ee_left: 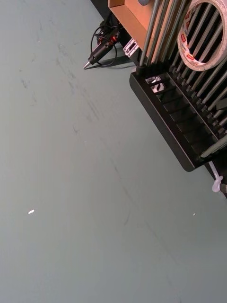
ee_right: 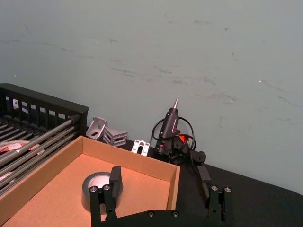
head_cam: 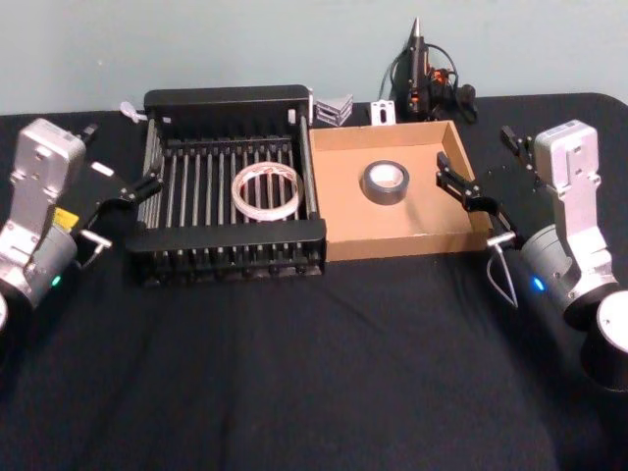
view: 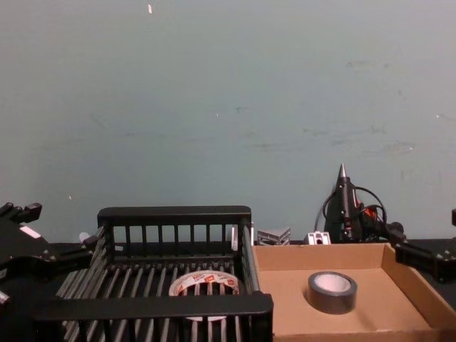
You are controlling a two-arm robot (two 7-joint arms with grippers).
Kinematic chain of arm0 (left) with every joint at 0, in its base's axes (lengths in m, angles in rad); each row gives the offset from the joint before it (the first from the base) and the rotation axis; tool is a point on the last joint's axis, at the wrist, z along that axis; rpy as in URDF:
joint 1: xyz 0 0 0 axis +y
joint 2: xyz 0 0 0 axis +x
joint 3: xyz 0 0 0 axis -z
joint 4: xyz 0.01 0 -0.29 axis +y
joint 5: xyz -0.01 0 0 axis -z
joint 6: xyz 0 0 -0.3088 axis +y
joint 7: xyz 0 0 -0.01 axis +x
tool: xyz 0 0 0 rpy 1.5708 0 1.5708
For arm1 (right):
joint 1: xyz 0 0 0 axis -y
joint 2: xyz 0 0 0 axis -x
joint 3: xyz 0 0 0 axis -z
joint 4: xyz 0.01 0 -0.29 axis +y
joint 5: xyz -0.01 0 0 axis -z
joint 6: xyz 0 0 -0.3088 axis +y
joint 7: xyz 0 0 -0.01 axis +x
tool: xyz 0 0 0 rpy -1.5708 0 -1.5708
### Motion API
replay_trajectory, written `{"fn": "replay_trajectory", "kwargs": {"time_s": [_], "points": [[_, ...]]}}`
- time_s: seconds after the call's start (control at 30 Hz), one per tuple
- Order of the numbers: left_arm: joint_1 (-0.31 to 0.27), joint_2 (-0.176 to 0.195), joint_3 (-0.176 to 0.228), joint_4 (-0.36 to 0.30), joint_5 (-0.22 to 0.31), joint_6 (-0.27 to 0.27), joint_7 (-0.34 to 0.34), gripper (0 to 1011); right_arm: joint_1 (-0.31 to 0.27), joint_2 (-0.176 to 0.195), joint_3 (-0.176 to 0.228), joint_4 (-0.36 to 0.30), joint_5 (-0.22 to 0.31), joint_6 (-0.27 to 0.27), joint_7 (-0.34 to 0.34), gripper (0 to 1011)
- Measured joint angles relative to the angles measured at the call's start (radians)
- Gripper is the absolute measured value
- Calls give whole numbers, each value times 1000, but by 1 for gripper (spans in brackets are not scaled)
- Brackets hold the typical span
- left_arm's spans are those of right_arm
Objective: Pick up the white tape and place it into the black box , Pick up the silver tape and place it into the brown box.
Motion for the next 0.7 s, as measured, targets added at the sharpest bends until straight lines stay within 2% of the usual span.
{"fn": "replay_trajectory", "kwargs": {"time_s": [0.7], "points": [[0, 0, 0, 0, 0, 0, 0, 1001, 0, 0, 0, 0, 0, 0, 0, 1003]]}}
